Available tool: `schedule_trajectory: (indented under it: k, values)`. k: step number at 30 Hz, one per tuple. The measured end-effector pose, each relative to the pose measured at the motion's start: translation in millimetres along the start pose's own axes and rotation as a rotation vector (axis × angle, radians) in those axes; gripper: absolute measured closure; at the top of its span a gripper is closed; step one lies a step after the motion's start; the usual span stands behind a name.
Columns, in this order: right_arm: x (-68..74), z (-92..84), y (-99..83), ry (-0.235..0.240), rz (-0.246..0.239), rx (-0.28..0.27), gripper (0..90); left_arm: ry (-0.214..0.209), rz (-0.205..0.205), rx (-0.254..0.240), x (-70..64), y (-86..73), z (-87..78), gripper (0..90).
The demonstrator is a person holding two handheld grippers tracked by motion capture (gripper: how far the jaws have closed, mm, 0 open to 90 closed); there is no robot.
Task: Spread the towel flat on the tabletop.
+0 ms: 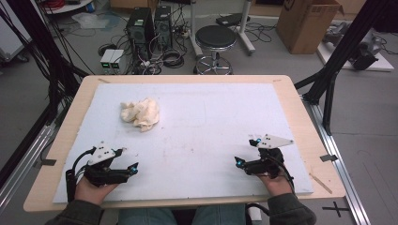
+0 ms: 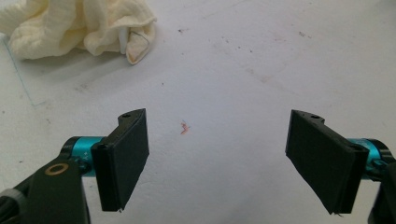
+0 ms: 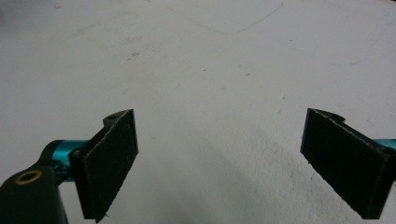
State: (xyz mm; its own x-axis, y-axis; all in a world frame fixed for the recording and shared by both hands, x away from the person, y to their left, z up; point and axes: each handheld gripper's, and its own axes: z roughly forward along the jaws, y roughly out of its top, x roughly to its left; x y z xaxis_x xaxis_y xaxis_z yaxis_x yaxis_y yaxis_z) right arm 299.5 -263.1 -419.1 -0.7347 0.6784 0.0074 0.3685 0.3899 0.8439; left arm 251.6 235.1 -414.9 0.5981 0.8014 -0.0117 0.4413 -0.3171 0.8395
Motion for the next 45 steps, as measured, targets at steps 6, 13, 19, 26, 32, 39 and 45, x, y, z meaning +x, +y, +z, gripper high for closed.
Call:
schedule_trajectory:
  k: [6, 13, 19, 26, 32, 39, 45]
  values:
    - [-0.4, 1.6, -0.2, 0.008, 0.005, 0.007, 10.3, -0.003, 0.006, 0.005, 1.0, 0.0, 1.1, 21.9]
    - [1.3, 2.2, 0.4, 0.012, 0.000, 0.005, 10.3, -0.005, 0.006, 0.002, 0.5, 0.2, 1.4, 21.9]
    - [1.7, 2.7, 0.5, 0.011, 0.003, 0.008, 10.3, -0.007, 0.008, 0.004, 2.0, 0.3, 1.7, 22.0]
    - [1.6, 2.9, 0.8, 0.013, -0.003, 0.001, 10.3, -0.005, 0.002, 0.000, 3.3, 0.7, 1.6, 22.0]
    - [1.5, 2.5, 1.0, 0.013, 0.003, 0.002, 10.3, -0.005, -0.002, -0.017, 6.9, 4.8, 1.6, 22.5]
    - [1.1, 1.3, 1.6, 0.011, 0.006, 0.000, 10.3, -0.004, 0.009, -0.039, 10.2, 15.5, 1.5, 23.0]
    - [1.4, 0.5, 2.2, 0.013, -0.009, -0.002, 10.3, -0.016, 0.004, -0.032, 19.5, 26.6, 6.8, 23.7]
